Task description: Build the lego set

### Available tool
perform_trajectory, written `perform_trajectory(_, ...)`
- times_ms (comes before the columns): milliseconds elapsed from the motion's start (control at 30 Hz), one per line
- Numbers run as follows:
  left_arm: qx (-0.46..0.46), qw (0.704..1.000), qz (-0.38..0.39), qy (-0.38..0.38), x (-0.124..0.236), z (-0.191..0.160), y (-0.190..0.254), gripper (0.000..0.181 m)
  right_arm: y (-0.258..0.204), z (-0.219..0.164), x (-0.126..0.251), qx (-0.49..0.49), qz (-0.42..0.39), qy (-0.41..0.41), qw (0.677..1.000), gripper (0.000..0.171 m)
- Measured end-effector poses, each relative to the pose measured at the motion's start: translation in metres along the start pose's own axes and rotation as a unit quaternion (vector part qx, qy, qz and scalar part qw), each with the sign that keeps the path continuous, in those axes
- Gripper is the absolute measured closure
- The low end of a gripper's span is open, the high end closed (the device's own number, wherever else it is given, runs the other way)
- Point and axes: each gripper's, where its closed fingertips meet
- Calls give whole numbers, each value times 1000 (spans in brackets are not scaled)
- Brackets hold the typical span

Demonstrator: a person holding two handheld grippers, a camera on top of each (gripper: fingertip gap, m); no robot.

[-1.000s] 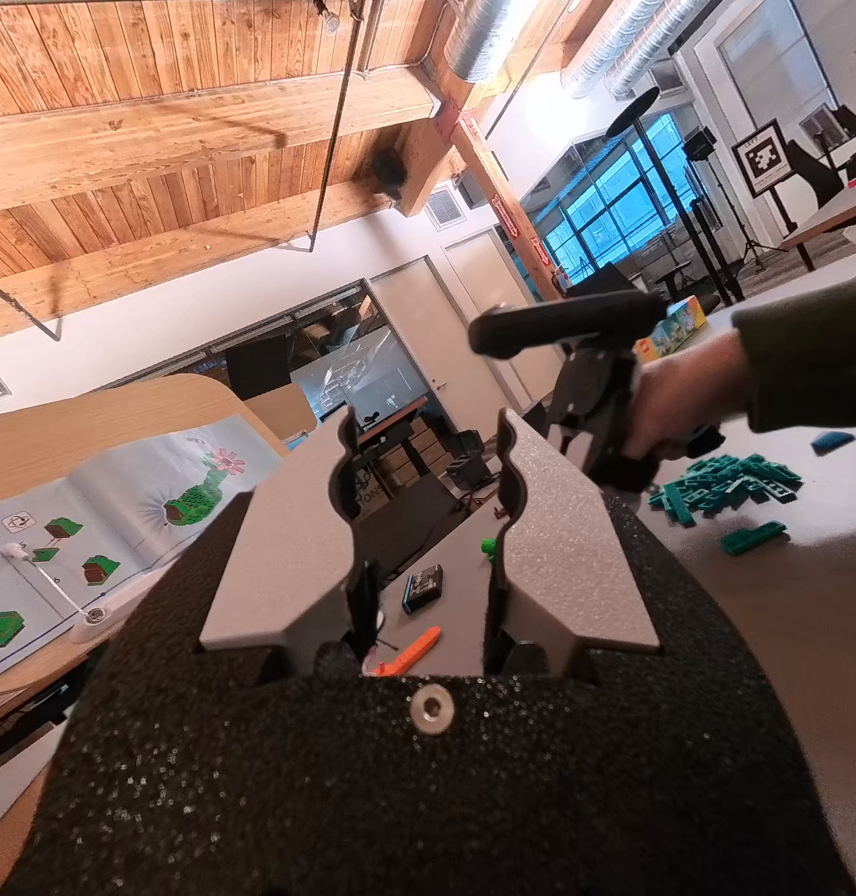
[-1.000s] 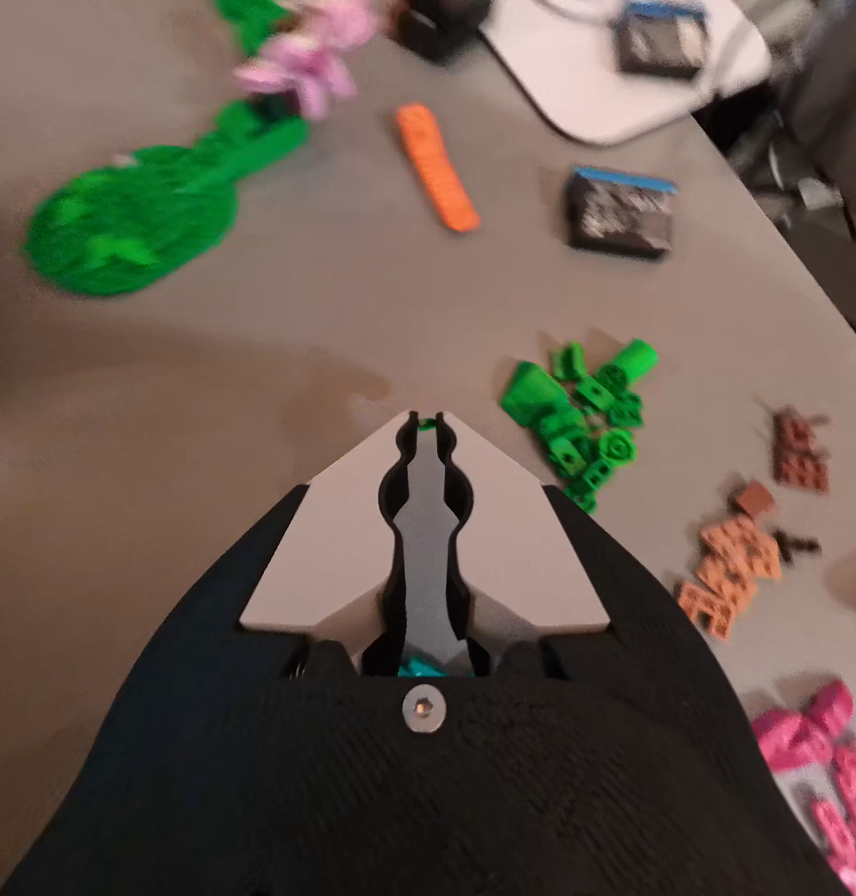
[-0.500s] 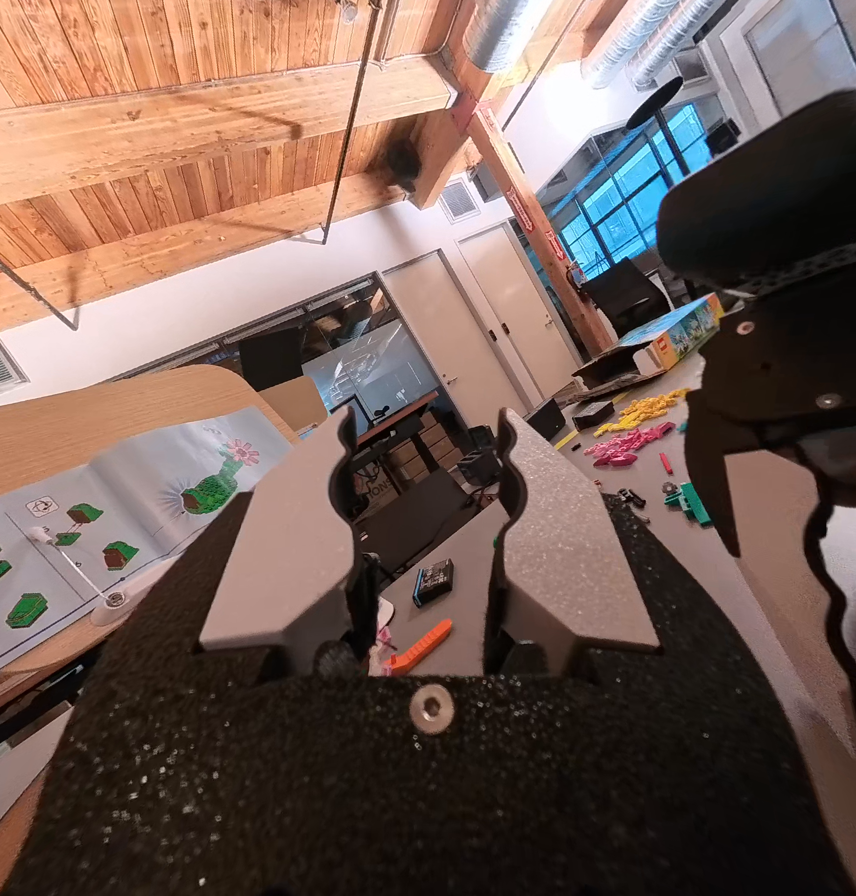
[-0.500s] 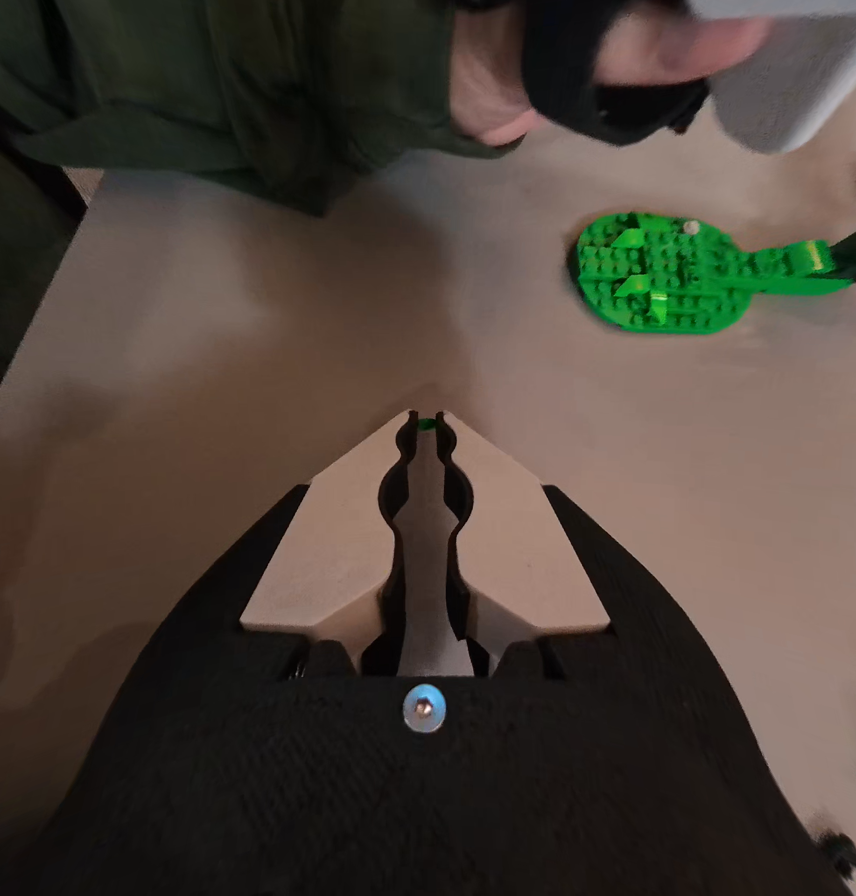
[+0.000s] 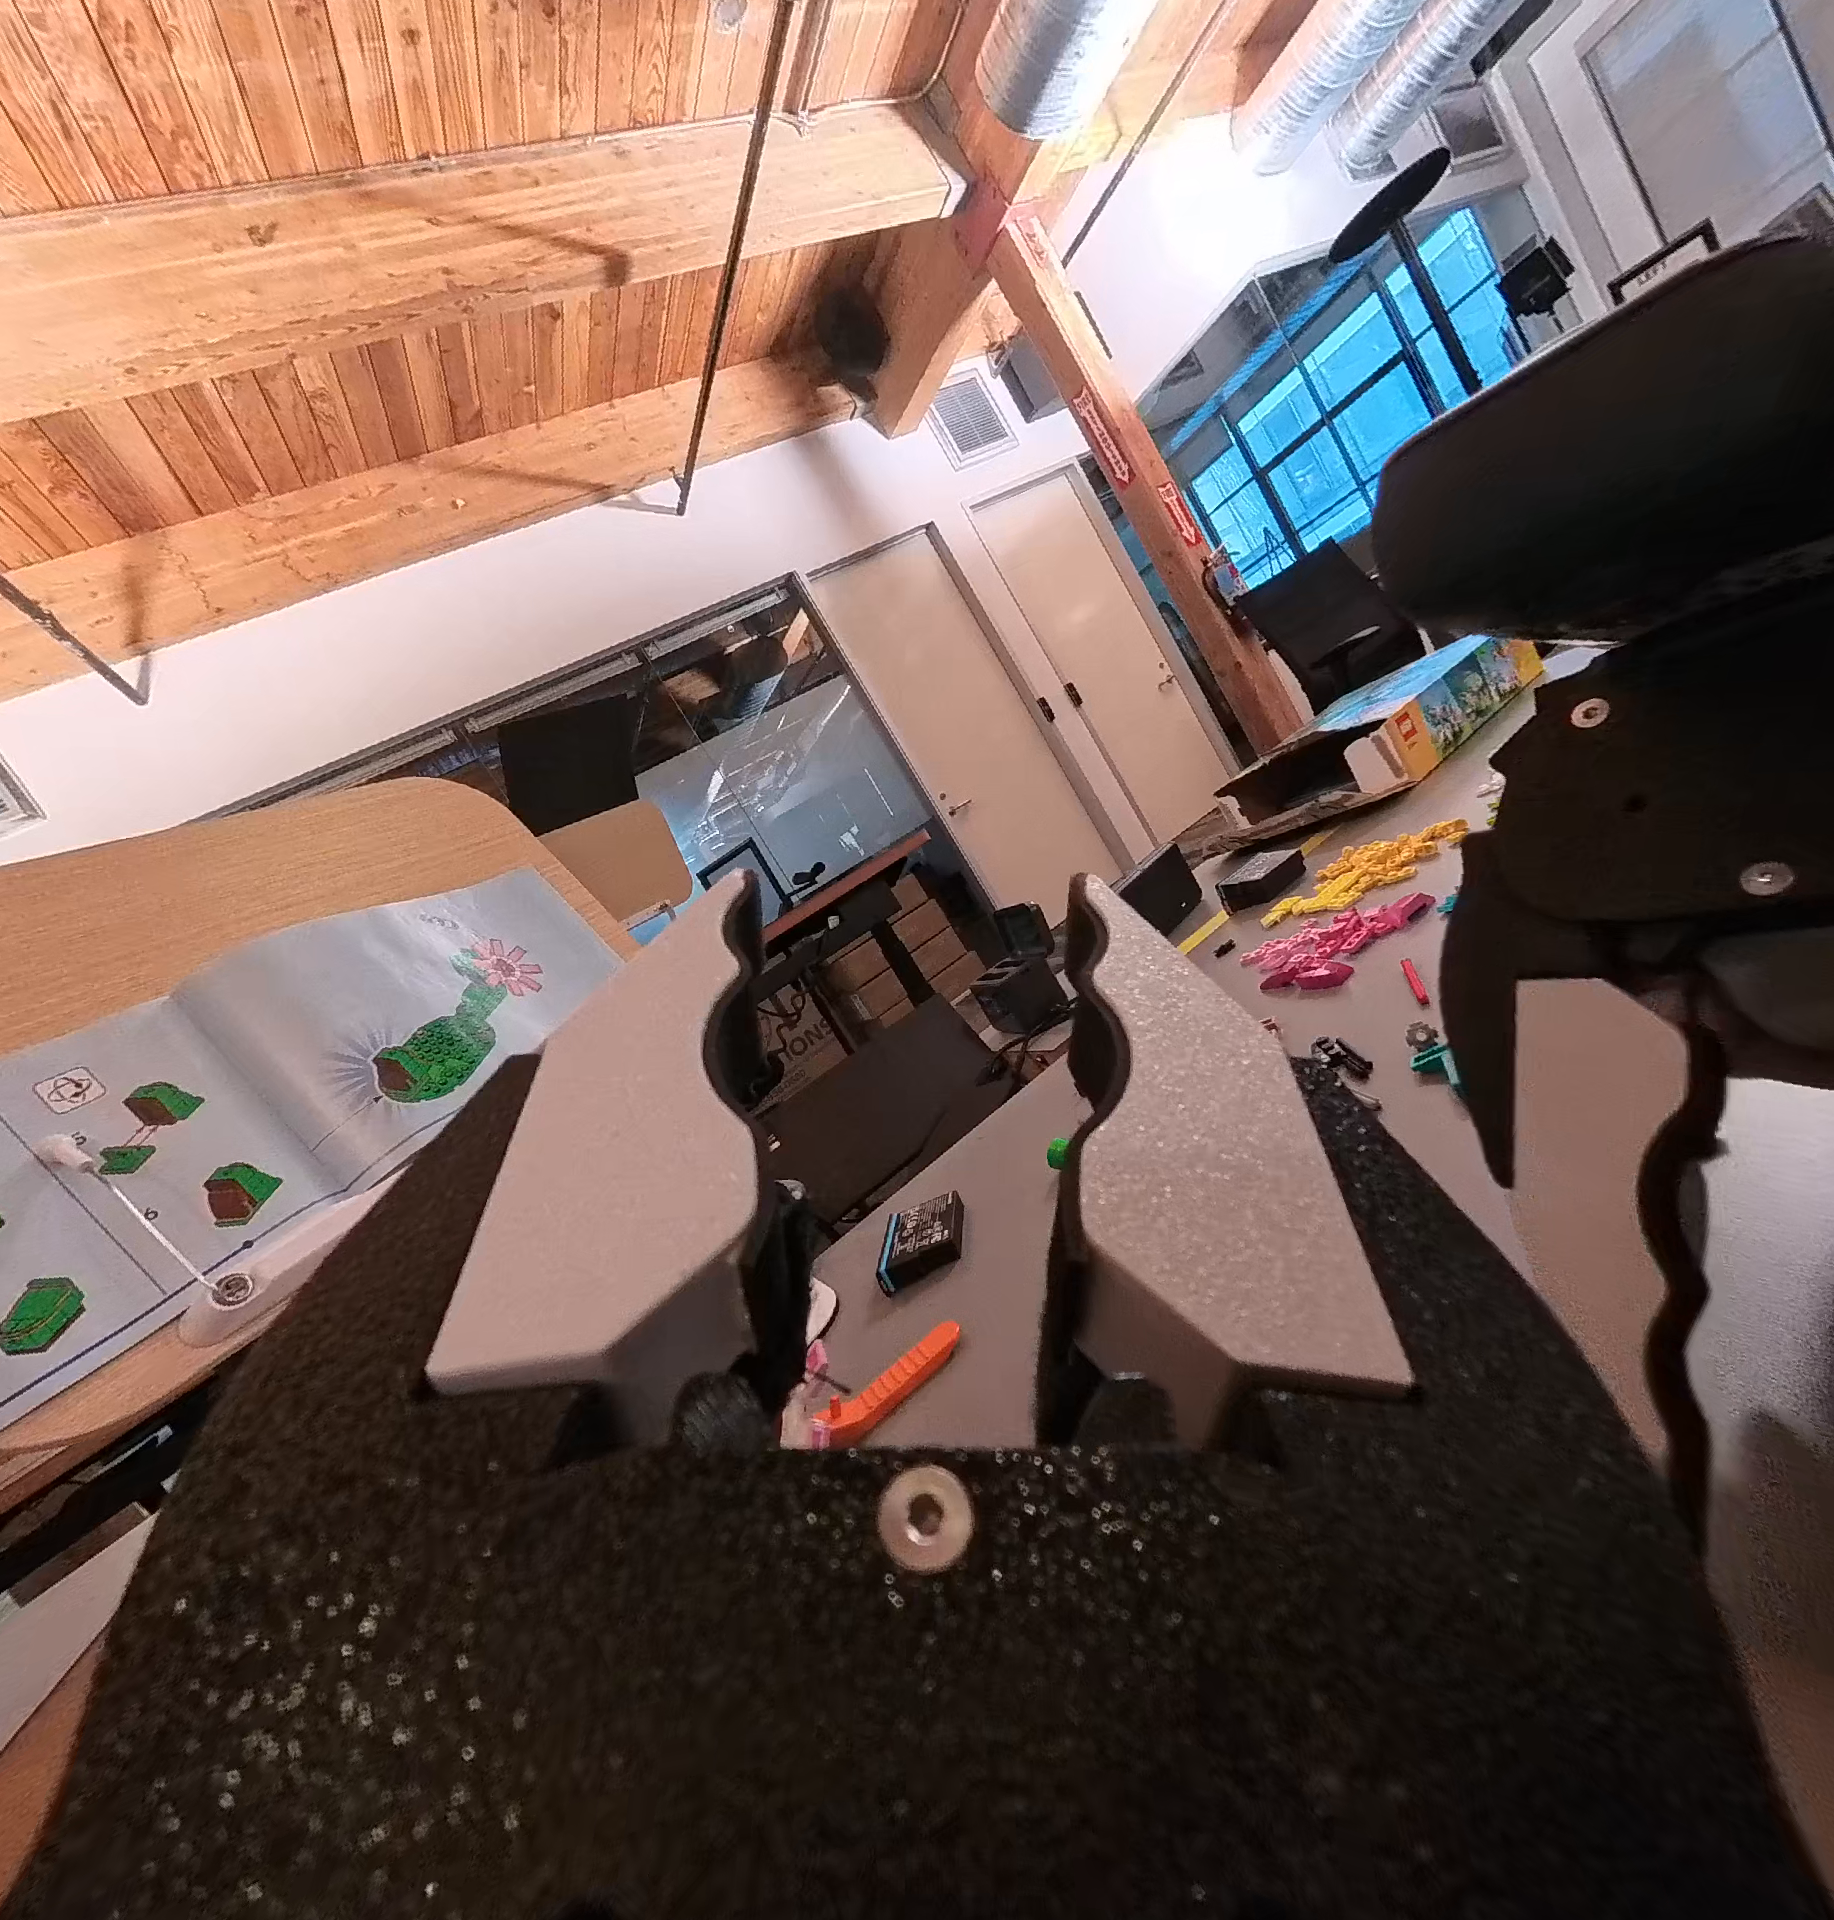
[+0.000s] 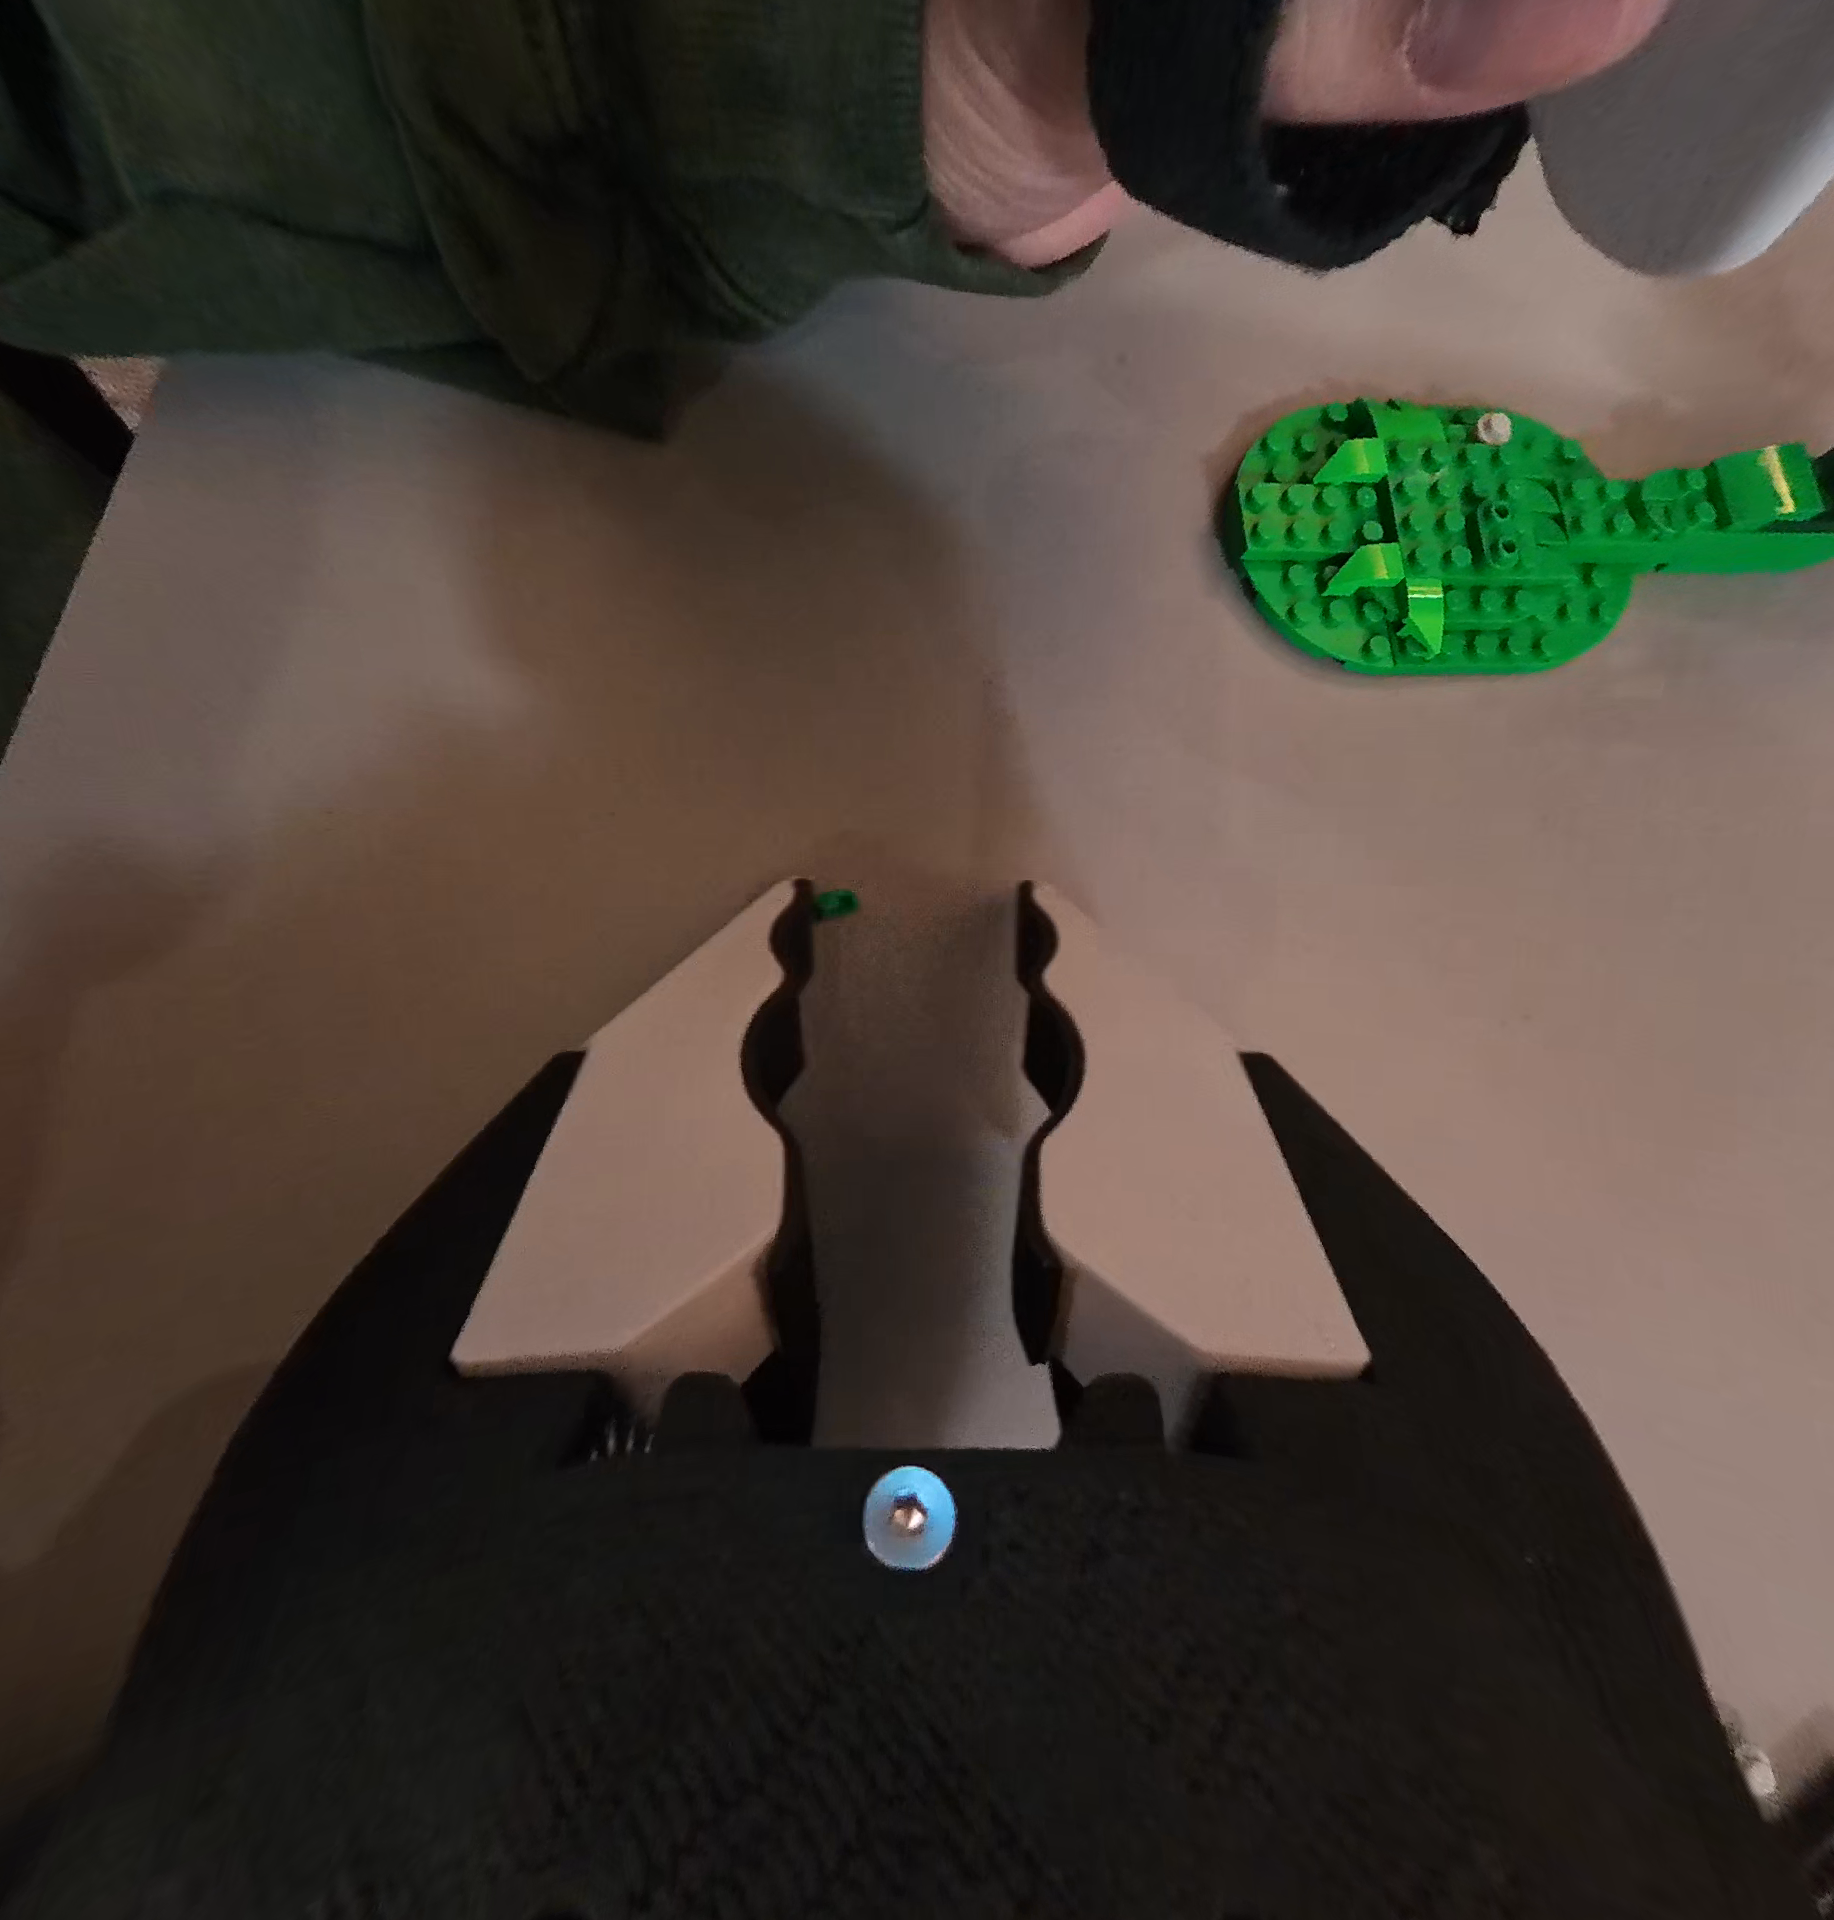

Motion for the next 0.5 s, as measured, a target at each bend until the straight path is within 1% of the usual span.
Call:
perform_trajectory(100,0,1000,-2,-1,0,0,1,127,0,0,1,-5,-5,3,1000,120)
perform_trajectory(167,0,1000,-2,-1,0,0,1,127,0,-1,2,-10,-7,2,1000,115)
perform_trajectory(333,0,1000,-5,-2,-1,-1,2,126,1,-5,16,-20,-26,12,999,114)
perform_trajectory(500,1,1000,-7,-3,-1,-2,3,127,18,-22,48,-52,-81,32,995,115)
Point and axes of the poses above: each gripper's, where its closed fingertips meet, x back along the fingers, z out of its top, y = z × x across the jaws, and after that the axes turned 10 degrees about -y, right-handed
